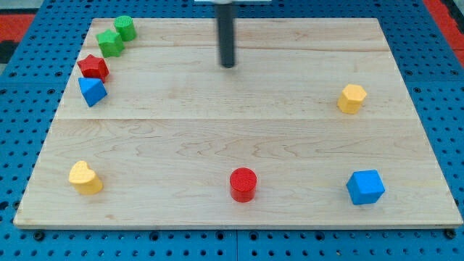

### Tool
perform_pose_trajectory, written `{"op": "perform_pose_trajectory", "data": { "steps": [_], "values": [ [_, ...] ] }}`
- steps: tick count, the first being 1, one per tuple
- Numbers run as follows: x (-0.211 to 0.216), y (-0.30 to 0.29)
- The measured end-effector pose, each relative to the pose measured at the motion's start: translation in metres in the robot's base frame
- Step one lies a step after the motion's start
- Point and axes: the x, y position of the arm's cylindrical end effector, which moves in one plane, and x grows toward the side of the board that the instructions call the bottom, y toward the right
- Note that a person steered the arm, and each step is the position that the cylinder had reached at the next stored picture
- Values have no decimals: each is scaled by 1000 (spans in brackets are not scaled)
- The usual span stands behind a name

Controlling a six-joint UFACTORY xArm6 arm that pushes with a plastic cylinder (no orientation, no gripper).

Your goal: Push the yellow hexagon to the left center of the board

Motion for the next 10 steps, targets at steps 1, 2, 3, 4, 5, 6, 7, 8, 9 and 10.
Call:
{"op": "perform_pose_trajectory", "data": {
  "steps": [1,2,3,4,5,6,7,8,9,10],
  "values": [
    [-1,130],
    [16,213],
    [17,226],
    [17,226],
    [31,249],
    [59,268],
    [99,208],
    [100,123],
    [103,50],
    [105,9]
  ]
}}
